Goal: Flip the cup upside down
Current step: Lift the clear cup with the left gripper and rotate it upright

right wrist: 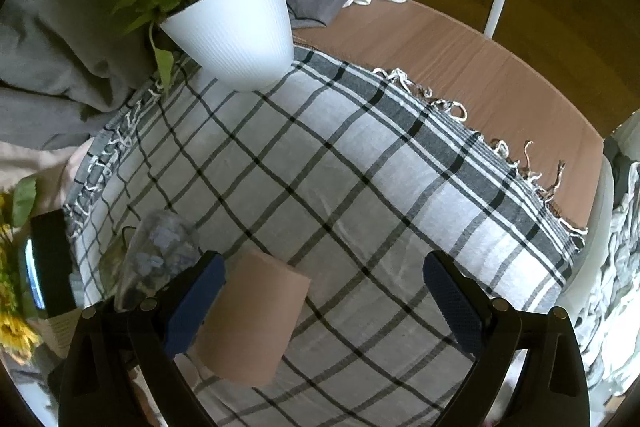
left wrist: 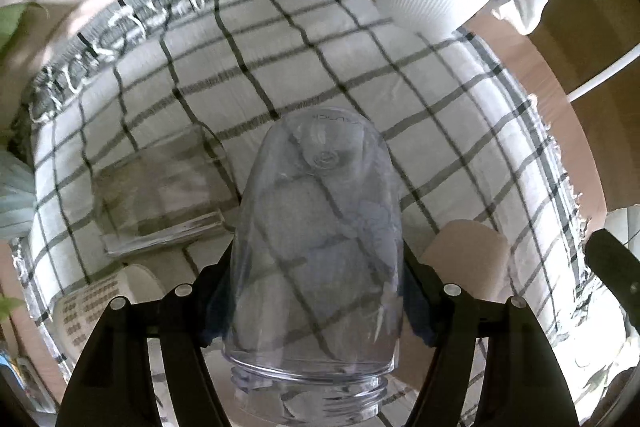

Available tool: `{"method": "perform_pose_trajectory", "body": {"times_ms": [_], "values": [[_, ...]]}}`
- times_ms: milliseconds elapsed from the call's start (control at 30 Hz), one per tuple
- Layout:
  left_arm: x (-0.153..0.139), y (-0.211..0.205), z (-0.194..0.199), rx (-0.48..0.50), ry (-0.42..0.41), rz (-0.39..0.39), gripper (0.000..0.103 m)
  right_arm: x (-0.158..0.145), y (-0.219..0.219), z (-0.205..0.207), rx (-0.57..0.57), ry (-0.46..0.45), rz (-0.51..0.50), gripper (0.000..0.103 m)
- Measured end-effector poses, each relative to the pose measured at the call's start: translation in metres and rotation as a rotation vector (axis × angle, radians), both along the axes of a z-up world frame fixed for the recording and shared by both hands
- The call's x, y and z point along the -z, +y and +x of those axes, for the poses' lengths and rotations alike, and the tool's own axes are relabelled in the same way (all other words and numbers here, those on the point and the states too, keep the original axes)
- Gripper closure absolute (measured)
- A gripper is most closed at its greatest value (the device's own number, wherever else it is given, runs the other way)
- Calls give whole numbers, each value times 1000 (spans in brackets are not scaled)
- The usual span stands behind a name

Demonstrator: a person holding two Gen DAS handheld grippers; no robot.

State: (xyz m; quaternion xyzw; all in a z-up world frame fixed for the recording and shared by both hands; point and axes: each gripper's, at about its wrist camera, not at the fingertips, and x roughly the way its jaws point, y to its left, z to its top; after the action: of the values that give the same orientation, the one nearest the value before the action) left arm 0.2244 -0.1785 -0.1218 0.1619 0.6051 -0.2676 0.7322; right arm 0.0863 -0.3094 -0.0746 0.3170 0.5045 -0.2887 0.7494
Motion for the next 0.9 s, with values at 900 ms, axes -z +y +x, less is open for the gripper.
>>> {"method": "perform_pose_trajectory", "body": {"times_ms": [900], "values": [[-48,100,-132,-353,-97,-38,33,-17,42,-55,-305,-13,-45,3]]}}
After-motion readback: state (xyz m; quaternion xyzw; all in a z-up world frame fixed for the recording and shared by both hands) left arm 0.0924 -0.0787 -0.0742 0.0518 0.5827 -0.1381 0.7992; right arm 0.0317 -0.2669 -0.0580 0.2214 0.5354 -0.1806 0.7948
